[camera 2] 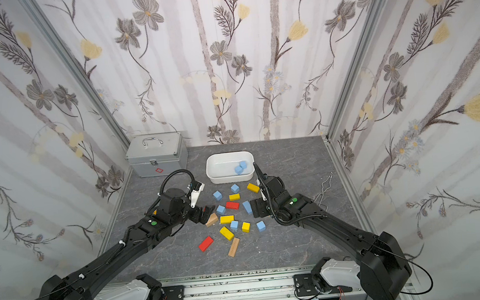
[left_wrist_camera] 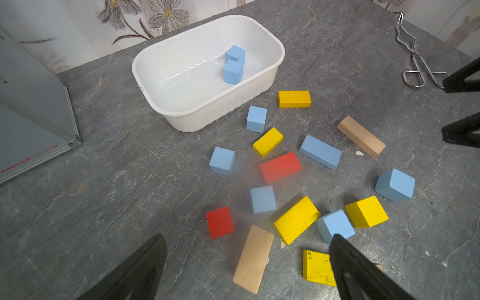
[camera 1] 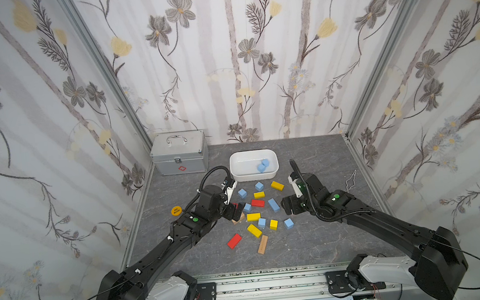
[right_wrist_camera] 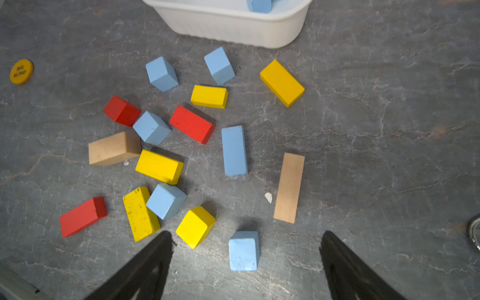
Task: Pick out the blue building blocks
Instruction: Pick up the building block from the center of the board.
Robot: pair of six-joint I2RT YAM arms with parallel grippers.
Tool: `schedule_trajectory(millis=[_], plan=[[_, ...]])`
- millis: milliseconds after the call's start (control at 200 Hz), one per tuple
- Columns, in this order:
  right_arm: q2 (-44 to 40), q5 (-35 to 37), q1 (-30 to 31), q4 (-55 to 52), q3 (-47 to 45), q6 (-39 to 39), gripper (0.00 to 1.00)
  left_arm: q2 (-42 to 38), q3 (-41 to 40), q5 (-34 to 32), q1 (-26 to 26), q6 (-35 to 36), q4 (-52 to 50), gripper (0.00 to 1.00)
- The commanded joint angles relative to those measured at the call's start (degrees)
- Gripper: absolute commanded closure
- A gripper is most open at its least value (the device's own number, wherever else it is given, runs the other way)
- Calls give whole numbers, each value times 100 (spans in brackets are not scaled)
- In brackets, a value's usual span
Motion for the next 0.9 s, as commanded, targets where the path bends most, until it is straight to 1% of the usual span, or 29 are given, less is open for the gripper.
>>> schedule_trajectory(millis=[0,140,460,630,854,869,899], plan=[[40,-163,52,-176,-55,129,12,-128,-112,-66,-5,-143,145,0],[179,-261,68,-320,-85,137,15,-276,-188,-58,-10,-152,-74,0],[690,-436,131,-505,-52,249,17,-486,-353,30,-8,-164,-368,0],[889,-491,171,-515,-43,295,20,-486,-398,314,-9,-122,-526,0],[1162,-596,181,-507,-7,337,22,-547,-412,861,-9,142,-893,0],[1327,-597,182,-503,3,346,22,-543,-413,893,-5,160,-914,0],[1385,-605,186,-496,10,356,22,-539,-413,934,-3,180,-948,0]])
